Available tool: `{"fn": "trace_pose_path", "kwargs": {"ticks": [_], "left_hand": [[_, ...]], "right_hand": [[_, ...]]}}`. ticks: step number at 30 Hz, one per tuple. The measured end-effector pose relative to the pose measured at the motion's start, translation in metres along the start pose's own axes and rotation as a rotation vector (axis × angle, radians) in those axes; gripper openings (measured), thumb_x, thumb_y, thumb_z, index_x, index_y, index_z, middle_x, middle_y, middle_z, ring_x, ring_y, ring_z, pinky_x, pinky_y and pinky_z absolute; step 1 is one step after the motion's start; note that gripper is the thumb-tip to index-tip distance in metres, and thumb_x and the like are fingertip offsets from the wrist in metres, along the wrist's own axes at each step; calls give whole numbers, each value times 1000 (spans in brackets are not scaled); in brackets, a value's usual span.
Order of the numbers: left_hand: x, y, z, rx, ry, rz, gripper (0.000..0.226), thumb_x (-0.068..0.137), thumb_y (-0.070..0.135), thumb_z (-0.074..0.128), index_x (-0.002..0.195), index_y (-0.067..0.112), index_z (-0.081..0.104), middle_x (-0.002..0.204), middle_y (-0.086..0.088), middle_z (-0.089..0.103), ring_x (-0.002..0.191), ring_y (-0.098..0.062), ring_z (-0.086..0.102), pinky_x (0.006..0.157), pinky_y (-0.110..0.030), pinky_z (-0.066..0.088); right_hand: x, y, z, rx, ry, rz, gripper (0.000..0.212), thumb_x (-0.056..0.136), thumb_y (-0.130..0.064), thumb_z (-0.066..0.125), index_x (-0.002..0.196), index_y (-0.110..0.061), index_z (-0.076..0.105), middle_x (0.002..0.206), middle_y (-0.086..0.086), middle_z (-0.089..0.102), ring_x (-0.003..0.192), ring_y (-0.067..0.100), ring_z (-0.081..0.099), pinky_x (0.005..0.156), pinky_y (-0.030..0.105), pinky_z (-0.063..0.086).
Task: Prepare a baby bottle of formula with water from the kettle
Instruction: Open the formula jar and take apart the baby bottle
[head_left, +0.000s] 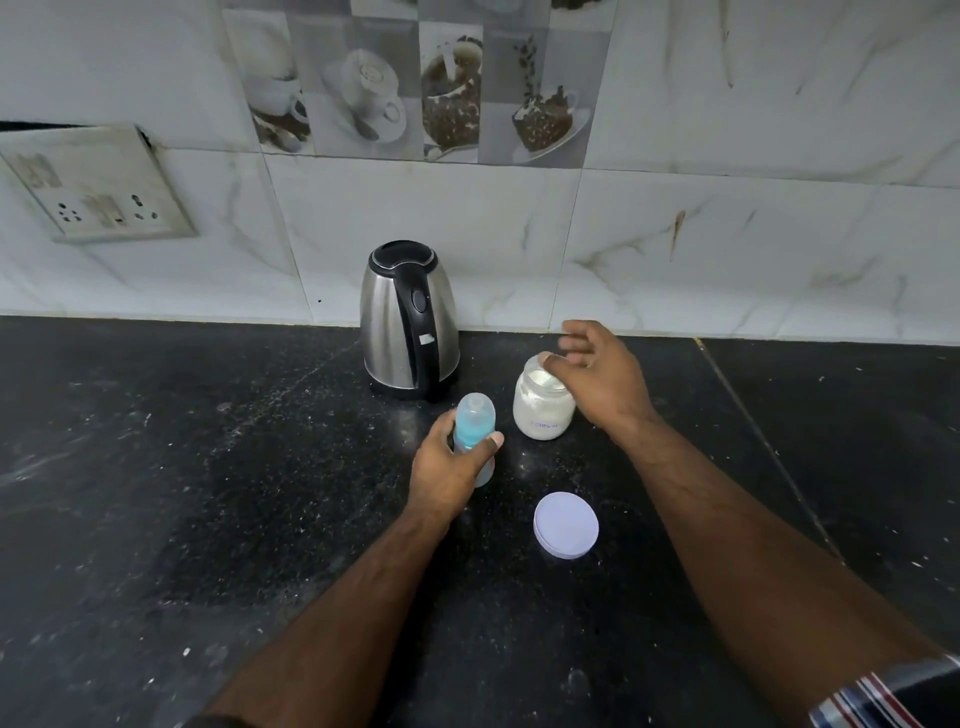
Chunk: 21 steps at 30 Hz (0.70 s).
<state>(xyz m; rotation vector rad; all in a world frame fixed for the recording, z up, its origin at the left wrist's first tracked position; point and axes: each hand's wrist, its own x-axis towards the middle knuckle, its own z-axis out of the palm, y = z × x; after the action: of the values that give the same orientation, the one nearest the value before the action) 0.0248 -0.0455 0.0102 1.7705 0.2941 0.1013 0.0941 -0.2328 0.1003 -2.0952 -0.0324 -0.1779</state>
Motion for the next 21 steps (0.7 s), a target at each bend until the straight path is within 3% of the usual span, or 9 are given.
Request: {"fn": "trace_pose_path", "kwargs": {"ticks": [4, 7, 9, 13, 16, 18, 21], "left_hand": [[-11, 19, -5, 30, -28, 130, 36, 81, 45, 81, 114, 36, 69, 106, 13, 75, 101, -8, 70, 93, -42, 57], [-23, 35, -9, 32, -80, 186, 33, 76, 38, 77, 105, 23, 69, 101, 0, 74, 95, -18, 72, 86, -49, 59], [-31, 45, -13, 12, -98, 192, 31, 73, 35, 75, 98, 19, 69, 95, -3, 76, 89, -18, 73, 81, -45, 62], [-43, 61, -29, -52, -145, 195, 35, 69, 43, 77, 96, 22, 73, 83, 5, 78, 74, -3, 71, 66, -23, 56], [-53, 68, -41, -149, -206, 137, 47, 65, 49, 81, 100, 19, 74, 87, 2, 80, 80, -10, 75, 73, -28, 60], [-59, 73, -49, -217, -259, 109, 42, 70, 42, 82, 100, 15, 74, 85, -3, 80, 78, -15, 76, 72, -31, 60], [-67, 75, -60, -331, -346, 82, 26, 84, 28, 76, 97, 6, 73, 81, -15, 76, 71, -22, 72, 66, -33, 60]], "right_hand": [[-35, -40, 20, -243, -230, -133, 55, 82, -67, 68, 126, -34, 64, 111, -13, 68, 97, 7, 64, 84, 31, 50], [-42, -61, 31, -708, -244, -235, 56, 84, -81, 46, 98, -30, 64, 85, -10, 62, 81, 16, 56, 67, 34, 39], [-44, -72, 32, -785, -239, -235, 54, 86, -78, 47, 79, -26, 57, 70, -9, 54, 69, 17, 52, 59, 34, 34], [-50, -84, 21, -428, -293, -244, 41, 79, -62, 64, 75, -21, 65, 67, -4, 66, 69, 15, 63, 61, 32, 48], [-57, -95, 11, -305, -383, -261, 37, 67, -66, 66, 79, -31, 71, 73, -9, 71, 70, 9, 65, 65, 32, 53], [-58, -101, 5, -234, -477, -278, 34, 67, -62, 70, 81, -32, 74, 82, -10, 75, 80, 11, 70, 73, 35, 56], [-57, -110, -8, -37, -660, -320, 15, 79, -36, 82, 89, -26, 79, 96, -7, 79, 92, 11, 73, 85, 34, 56]]}}
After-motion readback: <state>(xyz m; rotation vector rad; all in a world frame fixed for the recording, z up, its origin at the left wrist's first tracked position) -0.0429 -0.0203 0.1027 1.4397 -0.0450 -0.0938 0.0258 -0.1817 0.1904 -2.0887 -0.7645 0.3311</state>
